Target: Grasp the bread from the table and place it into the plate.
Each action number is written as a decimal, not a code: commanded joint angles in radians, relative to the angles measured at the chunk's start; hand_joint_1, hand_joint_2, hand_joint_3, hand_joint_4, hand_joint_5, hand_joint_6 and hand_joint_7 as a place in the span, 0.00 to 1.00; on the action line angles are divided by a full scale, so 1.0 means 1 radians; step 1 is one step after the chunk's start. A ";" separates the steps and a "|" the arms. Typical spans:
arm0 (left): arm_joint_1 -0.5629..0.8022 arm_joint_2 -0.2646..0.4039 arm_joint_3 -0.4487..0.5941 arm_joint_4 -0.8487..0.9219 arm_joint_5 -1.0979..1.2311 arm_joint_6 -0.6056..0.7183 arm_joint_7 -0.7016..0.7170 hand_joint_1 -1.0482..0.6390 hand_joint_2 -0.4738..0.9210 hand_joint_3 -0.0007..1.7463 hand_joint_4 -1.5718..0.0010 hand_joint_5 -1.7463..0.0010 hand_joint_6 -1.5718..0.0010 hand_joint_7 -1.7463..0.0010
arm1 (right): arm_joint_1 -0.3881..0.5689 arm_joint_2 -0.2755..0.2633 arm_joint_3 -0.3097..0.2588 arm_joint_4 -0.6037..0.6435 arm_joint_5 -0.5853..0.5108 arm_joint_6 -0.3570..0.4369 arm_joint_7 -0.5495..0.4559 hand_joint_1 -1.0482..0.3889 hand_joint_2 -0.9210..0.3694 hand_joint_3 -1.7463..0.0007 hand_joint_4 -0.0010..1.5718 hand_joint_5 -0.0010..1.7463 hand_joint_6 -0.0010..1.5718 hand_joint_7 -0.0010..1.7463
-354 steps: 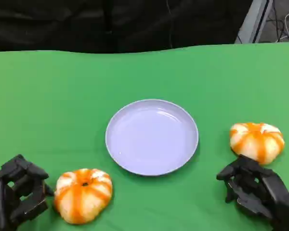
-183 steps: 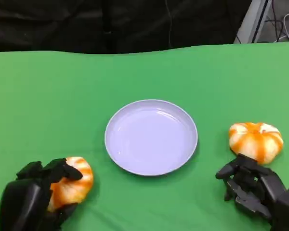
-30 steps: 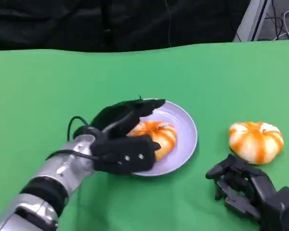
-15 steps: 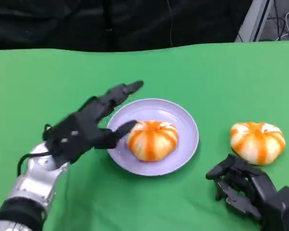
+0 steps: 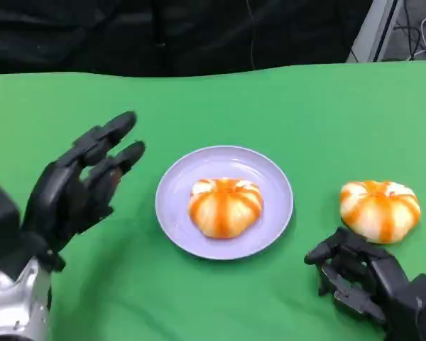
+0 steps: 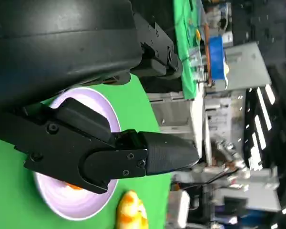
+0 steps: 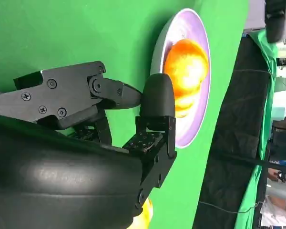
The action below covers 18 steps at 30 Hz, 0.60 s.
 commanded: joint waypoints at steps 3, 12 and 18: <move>0.112 -0.009 0.064 -0.068 -0.071 0.032 -0.065 0.12 1.00 0.29 0.69 0.97 0.71 0.98 | 0.009 -0.019 -0.009 0.011 0.009 0.006 0.010 0.56 0.00 0.71 0.39 1.00 0.43 0.70; 0.242 -0.001 0.131 -0.137 -0.126 0.049 -0.133 0.15 1.00 0.27 0.65 0.98 0.69 0.99 | 0.013 -0.022 -0.009 -0.002 0.001 0.009 0.002 0.56 0.00 0.72 0.40 1.00 0.43 0.70; 0.325 -0.019 0.168 -0.175 -0.150 0.045 -0.145 0.18 1.00 0.25 0.64 0.98 0.68 0.99 | 0.019 -0.022 -0.009 -0.011 0.007 0.007 0.014 0.55 0.00 0.72 0.39 1.00 0.43 0.71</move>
